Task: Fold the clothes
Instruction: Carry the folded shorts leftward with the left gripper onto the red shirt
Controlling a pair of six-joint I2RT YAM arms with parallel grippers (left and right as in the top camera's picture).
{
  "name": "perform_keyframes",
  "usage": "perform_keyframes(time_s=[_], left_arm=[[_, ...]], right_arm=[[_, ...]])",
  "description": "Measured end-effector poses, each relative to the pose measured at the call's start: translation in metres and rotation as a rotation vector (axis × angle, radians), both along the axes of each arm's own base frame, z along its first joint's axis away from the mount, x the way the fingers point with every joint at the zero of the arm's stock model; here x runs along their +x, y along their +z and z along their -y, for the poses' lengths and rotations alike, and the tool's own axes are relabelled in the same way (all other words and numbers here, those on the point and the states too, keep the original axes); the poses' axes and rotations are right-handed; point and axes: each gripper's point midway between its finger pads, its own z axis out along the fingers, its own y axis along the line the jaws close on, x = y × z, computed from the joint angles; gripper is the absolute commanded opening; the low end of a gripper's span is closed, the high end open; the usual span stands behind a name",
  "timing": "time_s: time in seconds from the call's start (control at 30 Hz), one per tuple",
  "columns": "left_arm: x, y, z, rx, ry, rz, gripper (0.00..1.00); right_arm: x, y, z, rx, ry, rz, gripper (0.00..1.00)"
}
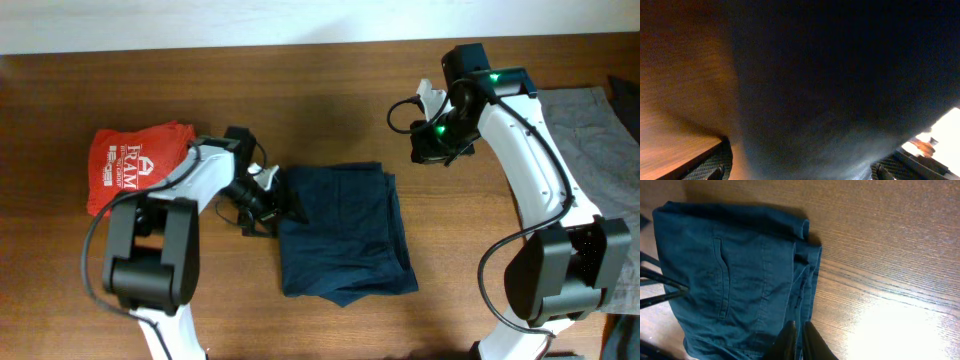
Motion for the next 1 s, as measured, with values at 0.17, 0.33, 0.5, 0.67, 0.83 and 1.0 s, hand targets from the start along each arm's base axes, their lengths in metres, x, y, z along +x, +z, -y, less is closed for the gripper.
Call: perform_keyframes(time_s=[0.17,0.33,0.5,0.67,0.83,1.0], left_arm=[[0.0,-0.004,0.019,-0.09,0.001,-0.029,0.39],[-0.007,-0.014,0.035,-0.111,-0.043,-0.036,0.01],[-0.003,-0.012,0.031,-0.119,-0.024,-0.034,0.01],[0.023,0.01,-0.004,-0.117,0.061,0.054,0.01],[0.074,0.073,-0.069,-0.085,0.172,0.321,0.01],[0.115,0.129,-0.165,-0.013,0.334,0.571,0.01]], right_arm=[[-0.002,0.0,-0.001,0.005,0.007,-0.005,0.3],[-0.004,0.0,-0.001,0.008,0.009,-0.015,0.53],[-0.007,0.0,-0.002,0.01,0.014,-0.023,0.62],[-0.007,0.0,-0.001,0.009,0.014,-0.026,0.63],[-0.007,0.0,-0.001,0.009,0.014,-0.026,0.64],[-0.007,0.0,-0.001,0.009,0.015,-0.026,0.64]])
